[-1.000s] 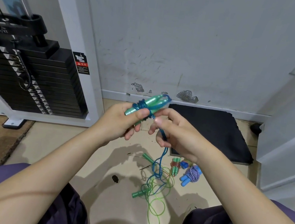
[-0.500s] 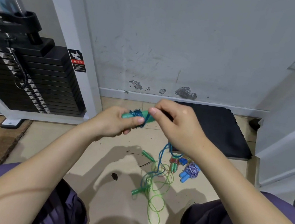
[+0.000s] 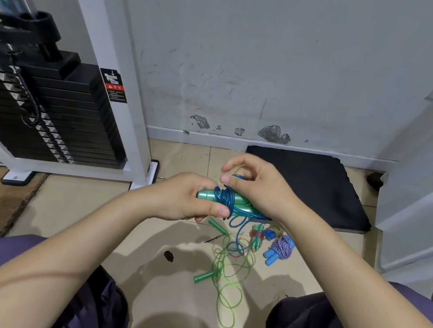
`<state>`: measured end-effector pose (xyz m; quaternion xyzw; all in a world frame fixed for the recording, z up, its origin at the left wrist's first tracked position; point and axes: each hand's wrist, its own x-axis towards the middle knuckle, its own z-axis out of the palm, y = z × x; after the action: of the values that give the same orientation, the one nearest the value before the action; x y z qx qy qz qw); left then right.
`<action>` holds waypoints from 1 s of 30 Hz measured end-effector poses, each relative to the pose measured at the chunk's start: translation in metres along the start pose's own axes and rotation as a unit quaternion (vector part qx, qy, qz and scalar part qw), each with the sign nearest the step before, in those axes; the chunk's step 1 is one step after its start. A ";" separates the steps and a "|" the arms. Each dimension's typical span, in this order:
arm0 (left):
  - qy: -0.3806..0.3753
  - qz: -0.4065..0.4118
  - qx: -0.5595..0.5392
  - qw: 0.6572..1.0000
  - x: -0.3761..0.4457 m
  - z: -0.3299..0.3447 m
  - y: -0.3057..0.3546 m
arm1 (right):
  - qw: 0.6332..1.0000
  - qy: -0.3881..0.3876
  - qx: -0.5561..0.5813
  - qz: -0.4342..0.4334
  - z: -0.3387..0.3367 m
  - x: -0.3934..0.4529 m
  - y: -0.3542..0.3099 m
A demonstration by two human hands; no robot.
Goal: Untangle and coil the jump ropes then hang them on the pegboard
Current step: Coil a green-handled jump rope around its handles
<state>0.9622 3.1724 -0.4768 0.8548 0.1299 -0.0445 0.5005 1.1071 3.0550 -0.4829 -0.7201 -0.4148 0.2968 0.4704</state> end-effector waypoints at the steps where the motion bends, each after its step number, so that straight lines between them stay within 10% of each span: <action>1: 0.004 0.000 0.007 1.000 0.001 0.000 -0.002 | 1.000 0.002 0.014 0.004 -0.001 -0.001 0.000; 14: 0.159 0.027 -0.148 0.976 0.005 -0.009 -0.007 | 0.970 -0.087 0.216 0.070 -0.007 -0.001 -0.008; 23: 0.374 -0.081 -0.175 0.907 0.008 -0.030 -0.015 | 0.996 -0.050 -0.066 -0.025 0.021 -0.016 -0.011; 30: 0.136 -0.100 -0.073 0.983 0.007 -0.019 -0.012 | 0.957 0.045 -0.220 -0.182 -0.007 -0.007 -0.013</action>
<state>0.9645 3.1961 -0.4792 0.7969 0.2845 0.0315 0.5319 1.1048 3.0486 -0.4680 -0.7306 -0.5721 0.0748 0.3651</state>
